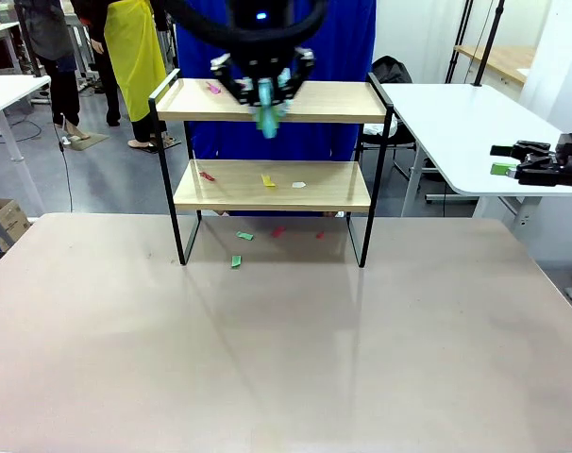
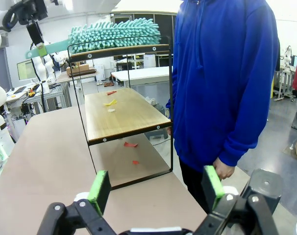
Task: Clean the shelf.
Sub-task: Clean the specific section of the Shelf indicated by the human with the Duster.
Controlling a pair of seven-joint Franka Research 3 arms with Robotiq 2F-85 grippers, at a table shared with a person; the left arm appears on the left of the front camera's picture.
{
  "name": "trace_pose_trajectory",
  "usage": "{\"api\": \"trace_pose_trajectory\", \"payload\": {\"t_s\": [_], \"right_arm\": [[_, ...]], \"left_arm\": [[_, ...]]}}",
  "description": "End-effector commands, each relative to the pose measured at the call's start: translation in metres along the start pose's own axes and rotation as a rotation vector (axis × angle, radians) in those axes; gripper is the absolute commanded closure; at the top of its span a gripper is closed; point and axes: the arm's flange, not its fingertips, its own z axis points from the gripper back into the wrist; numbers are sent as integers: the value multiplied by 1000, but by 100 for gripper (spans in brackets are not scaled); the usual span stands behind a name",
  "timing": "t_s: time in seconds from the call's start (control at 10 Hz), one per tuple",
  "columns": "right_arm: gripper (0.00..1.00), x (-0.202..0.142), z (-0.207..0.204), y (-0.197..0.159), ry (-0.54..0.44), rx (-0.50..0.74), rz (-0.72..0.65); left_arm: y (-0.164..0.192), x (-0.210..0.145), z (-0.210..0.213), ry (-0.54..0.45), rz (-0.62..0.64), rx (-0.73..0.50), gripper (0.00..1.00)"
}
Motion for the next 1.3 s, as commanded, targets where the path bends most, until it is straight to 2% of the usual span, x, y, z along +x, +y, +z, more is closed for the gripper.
{"api": "trace_pose_trajectory", "payload": {"t_s": [0.0, 0.4, 0.5, 0.7, 0.8, 1.2], "right_arm": [[0, 4, -1, 1, 11, -2, -6], [0, 4, -1, 1, 11, -2, -6], [0, 4, -1, 1, 11, -2, -6], [0, 4, -1, 1, 11, -2, -6], [0, 4, -1, 1, 11, -2, -6], [0, 4, -1, 1, 11, -2, -6]], "left_arm": [[51, -17, -8, 32, -3, 139, 87], [121, -19, 20, 0, -6, 409, 87], [123, -19, 28, -43, -2, 408, 87], [103, -24, 51, -159, -14, 263, 87], [108, -19, 31, -34, -22, 347, 87], [102, -19, 32, -52, -29, 332, 87]]}}
